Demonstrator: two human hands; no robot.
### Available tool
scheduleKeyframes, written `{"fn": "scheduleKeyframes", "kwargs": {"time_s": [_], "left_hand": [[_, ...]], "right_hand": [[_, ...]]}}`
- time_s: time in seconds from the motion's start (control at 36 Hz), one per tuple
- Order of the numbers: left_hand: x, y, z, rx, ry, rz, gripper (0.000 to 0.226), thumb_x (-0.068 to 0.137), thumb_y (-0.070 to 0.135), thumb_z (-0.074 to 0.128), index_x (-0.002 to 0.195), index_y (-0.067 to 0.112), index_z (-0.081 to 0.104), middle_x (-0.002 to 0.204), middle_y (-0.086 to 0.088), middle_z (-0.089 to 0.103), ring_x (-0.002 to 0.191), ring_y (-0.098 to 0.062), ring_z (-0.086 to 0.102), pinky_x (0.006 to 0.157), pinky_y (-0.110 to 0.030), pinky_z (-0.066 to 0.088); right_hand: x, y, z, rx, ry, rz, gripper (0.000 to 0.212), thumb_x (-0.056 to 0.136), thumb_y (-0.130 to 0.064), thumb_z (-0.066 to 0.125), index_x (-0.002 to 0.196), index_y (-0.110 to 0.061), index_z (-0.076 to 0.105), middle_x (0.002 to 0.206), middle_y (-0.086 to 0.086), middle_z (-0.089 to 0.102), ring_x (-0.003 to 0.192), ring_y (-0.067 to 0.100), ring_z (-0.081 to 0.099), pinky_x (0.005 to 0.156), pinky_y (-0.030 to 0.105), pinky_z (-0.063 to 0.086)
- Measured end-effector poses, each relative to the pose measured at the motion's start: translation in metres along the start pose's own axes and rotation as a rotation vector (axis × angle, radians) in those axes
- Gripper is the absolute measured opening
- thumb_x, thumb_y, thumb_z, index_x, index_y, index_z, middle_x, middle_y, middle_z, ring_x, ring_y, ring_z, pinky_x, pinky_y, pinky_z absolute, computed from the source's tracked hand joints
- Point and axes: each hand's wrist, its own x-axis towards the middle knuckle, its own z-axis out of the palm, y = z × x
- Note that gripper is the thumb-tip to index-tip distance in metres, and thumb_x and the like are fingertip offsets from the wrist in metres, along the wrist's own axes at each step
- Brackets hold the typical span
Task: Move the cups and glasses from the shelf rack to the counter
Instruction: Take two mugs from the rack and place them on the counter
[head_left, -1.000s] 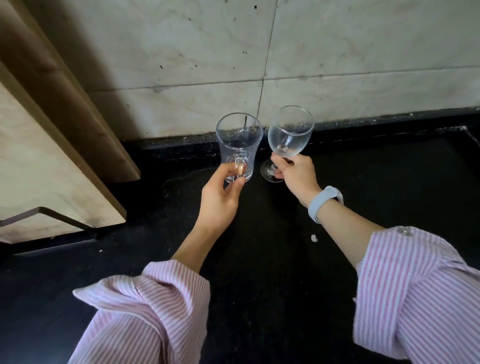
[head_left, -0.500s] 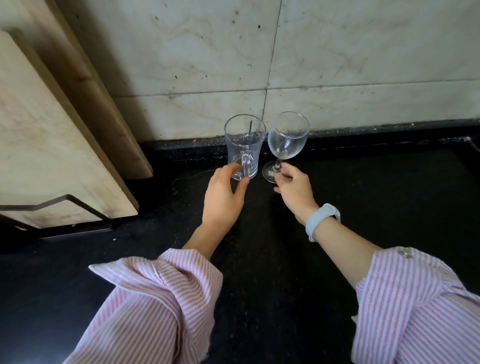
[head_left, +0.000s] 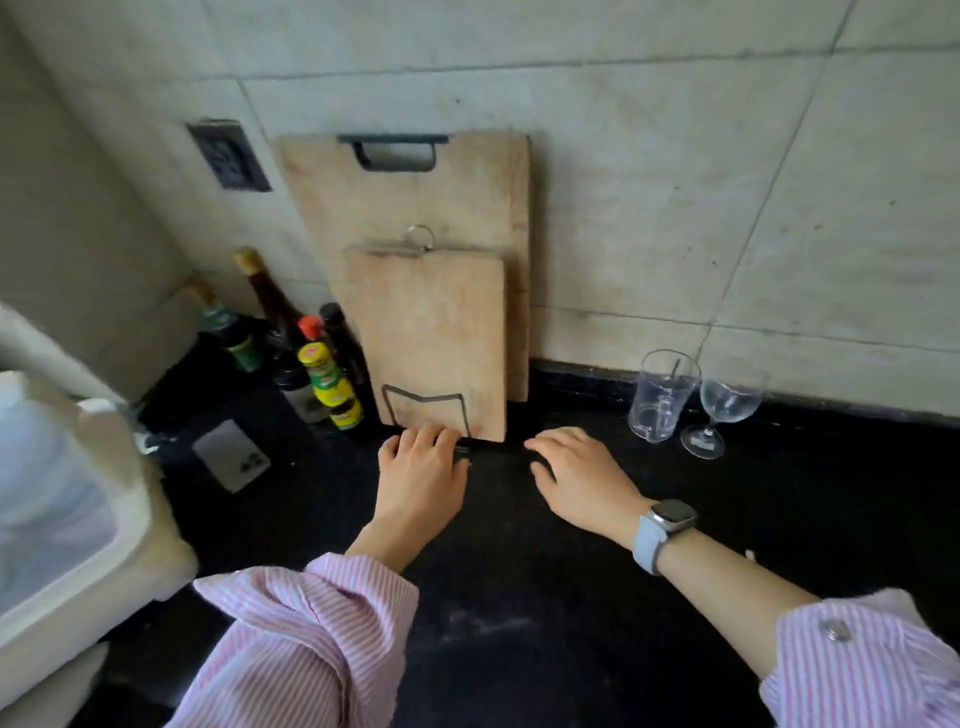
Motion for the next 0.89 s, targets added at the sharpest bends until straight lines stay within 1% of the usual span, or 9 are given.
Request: {"fn": "scheduleKeyframes", "kwargs": {"time_s": [0.08,0.19,0.31,0.42,0.56,0.64,0.78,0.89], "left_hand": [[-0.046,-0.056,-0.047,0.037,0.073,-0.141,0.041,0.091,0.035,0.045,0.13,0.02,0.044,0.135,0.0,0.049,0.127,-0.021,0.04,0.107,-0.042,0.027],[-0.145,-0.131,-0.107,0.066,0.172,-0.338,0.039,0.091,0.034,0.046,0.128,0.02,0.046,0.132,-0.002,0.051,0.123,-0.024,0.044,0.105,-0.042,0.031],[-0.277,-0.189,-0.154,0.105,0.278,-0.57,0.036,0.089,0.033,0.048,0.122,0.02,0.049,0.128,-0.002,0.054,0.119,-0.026,0.047,0.1,-0.039,0.032],[-0.427,-0.232,-0.194,0.175,0.352,-0.755,0.037,0.089,0.034,0.048,0.123,0.021,0.049,0.127,-0.002,0.054,0.118,-0.025,0.048,0.097,-0.038,0.033],[-0.613,-0.256,-0.243,0.27,0.424,-0.991,0.038,0.087,0.034,0.049,0.123,0.02,0.049,0.125,-0.003,0.055,0.115,-0.026,0.05,0.096,-0.039,0.036],[-0.712,-0.258,-0.273,0.307,0.486,-1.127,0.04,0.088,0.032,0.05,0.124,0.015,0.05,0.126,-0.007,0.056,0.114,-0.028,0.051,0.095,-0.04,0.039],[-0.849,-0.252,-0.311,0.385,0.549,-1.353,0.042,0.088,0.031,0.05,0.126,0.015,0.048,0.128,-0.008,0.055,0.115,-0.029,0.05,0.095,-0.04,0.039],[-0.935,-0.248,-0.331,0.399,0.611,-1.497,0.044,0.088,0.032,0.05,0.128,0.016,0.047,0.129,-0.008,0.054,0.118,-0.029,0.049,0.098,-0.042,0.038]], "right_hand": [[0.008,-0.073,0.003,-0.014,-0.018,-0.145,0.04,0.096,-0.027,0.037,0.133,-0.014,0.045,0.138,0.004,0.049,0.128,0.022,0.039,0.107,0.036,0.032],[-0.004,-0.188,0.021,0.01,-0.062,-0.353,0.039,0.096,-0.026,0.037,0.133,-0.015,0.045,0.139,0.004,0.047,0.13,0.022,0.038,0.108,0.035,0.03],[-0.05,-0.31,0.051,0.029,-0.125,-0.545,0.038,0.096,-0.026,0.036,0.131,-0.014,0.046,0.138,0.005,0.048,0.129,0.023,0.038,0.106,0.036,0.03],[-0.123,-0.429,0.085,0.069,-0.22,-0.702,0.039,0.095,-0.025,0.038,0.132,-0.014,0.045,0.14,0.006,0.046,0.131,0.027,0.036,0.109,0.04,0.029],[-0.227,-0.563,0.13,0.089,-0.277,-0.948,0.036,0.094,-0.022,0.041,0.129,-0.016,0.048,0.136,0.007,0.049,0.128,0.026,0.041,0.108,0.042,0.031],[-0.293,-0.632,0.152,0.121,-0.339,-1.093,0.037,0.093,-0.023,0.042,0.129,-0.017,0.048,0.134,0.004,0.05,0.125,0.024,0.043,0.104,0.038,0.035],[-0.393,-0.731,0.172,0.15,-0.403,-1.32,0.038,0.093,-0.024,0.044,0.13,-0.017,0.049,0.136,0.004,0.05,0.126,0.025,0.043,0.104,0.038,0.036],[-0.458,-0.796,0.185,0.188,-0.431,-1.462,0.038,0.092,-0.023,0.045,0.129,-0.016,0.05,0.133,0.007,0.052,0.123,0.027,0.046,0.102,0.039,0.038]]}}
